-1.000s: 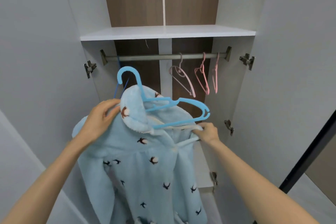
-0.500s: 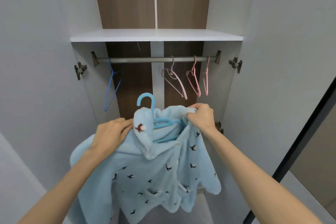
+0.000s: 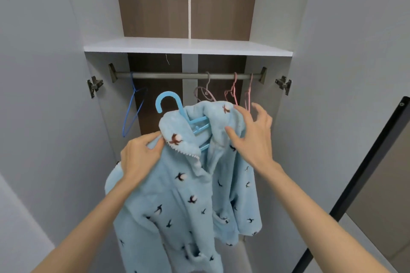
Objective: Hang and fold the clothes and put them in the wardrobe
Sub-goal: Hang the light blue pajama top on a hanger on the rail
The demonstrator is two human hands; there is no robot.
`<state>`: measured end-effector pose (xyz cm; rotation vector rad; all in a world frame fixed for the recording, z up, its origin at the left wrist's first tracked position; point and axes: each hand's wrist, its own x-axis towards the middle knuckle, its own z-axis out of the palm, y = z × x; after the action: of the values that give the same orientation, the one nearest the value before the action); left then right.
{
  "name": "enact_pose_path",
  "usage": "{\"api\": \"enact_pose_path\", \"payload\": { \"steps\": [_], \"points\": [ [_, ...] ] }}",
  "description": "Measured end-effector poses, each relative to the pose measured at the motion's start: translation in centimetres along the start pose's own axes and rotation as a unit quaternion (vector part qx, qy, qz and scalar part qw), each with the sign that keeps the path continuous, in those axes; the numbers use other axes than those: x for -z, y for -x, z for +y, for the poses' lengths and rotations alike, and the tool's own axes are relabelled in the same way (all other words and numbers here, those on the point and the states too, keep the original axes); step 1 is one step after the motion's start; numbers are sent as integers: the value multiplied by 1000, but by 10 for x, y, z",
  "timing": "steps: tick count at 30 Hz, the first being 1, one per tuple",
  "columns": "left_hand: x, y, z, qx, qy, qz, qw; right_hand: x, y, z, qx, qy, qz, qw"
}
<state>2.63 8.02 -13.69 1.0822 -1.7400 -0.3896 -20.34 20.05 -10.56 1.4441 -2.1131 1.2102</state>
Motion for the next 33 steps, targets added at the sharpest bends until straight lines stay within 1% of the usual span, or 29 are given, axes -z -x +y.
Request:
{"api": "enact_pose_path", "payload": {
  "steps": [2, 3, 5, 7, 10, 14, 17, 21, 23, 26, 28, 30, 31, 33],
  "points": [
    [2, -2, 3, -19, 7, -16, 1000, 6, -12, 7, 25, 72, -87, 993],
    [3, -3, 5, -30, 9, -25, 999, 8, -15, 11, 25, 86, -131, 987],
    [8, -5, 4, -45, 9, -51, 998, 10, -15, 15, 42, 66, -197, 977],
    [11, -7, 3, -59, -3, -87, 994, 12, -10, 16, 62, 34, -243, 967],
    [11, -7, 2, -73, -30, -125, 989, 9, -2, 12, 87, 45, -285, 953],
    [9, -5, 7, -81, -25, -150, 985, 4, 0, 0, 111, 24, -287, 951],
    [4, -2, 17, -124, -20, -182, 975, 1, 0, -10, 136, 0, -285, 949],
    [-1, -8, 19, -174, -35, -214, 961, -3, 6, -6, 108, -30, -218, 969],
    [-3, -10, 19, -176, -42, -219, 959, -4, 7, -3, 91, -37, -190, 977],
    [-8, -8, 24, -173, -61, -196, 963, -3, 3, -2, 87, -33, -183, 979],
    [-7, -11, 22, -146, -73, -156, 974, 3, 0, 4, 81, -12, -175, 981],
    [-1, -19, 14, -108, -85, -126, 982, 12, -3, 12, 47, -24, -154, 987],
    [1, -23, 10, -98, -94, -122, 983, 15, -4, 15, 30, -40, -149, 988],
    [3, -26, 4, -95, -111, -131, 981, 19, -4, 17, 24, -55, -143, 988]
  ]
}}
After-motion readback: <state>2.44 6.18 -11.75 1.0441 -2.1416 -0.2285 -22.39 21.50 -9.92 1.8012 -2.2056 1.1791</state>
